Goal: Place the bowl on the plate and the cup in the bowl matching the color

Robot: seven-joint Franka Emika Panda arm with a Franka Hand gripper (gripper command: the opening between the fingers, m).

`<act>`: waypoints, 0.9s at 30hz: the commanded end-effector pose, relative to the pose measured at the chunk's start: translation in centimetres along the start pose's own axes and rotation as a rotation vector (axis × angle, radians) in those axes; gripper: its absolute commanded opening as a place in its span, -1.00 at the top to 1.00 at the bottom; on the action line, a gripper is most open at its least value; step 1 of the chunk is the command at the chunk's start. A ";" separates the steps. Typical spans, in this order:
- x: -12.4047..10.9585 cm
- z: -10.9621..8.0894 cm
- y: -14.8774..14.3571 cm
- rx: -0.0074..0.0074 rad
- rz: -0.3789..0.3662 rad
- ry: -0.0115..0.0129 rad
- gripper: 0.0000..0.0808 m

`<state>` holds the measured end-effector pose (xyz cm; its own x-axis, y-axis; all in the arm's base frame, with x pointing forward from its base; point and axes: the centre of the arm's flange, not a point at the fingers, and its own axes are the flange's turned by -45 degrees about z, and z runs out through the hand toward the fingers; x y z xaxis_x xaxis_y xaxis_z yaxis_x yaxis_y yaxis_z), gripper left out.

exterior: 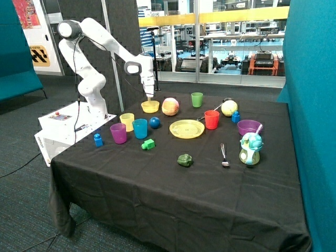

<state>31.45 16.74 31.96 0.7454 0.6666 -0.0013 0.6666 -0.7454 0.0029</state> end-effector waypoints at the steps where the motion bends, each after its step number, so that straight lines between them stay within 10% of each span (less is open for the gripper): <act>1: 0.4 0.5 -0.7 0.0029 -0.019 0.0014 -0.59; 27: 0.4 2.7 -0.5 0.0029 0.008 0.0013 -0.47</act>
<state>31.19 17.16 29.97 0.7466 0.6653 0.0014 0.6653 -0.7466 -0.0018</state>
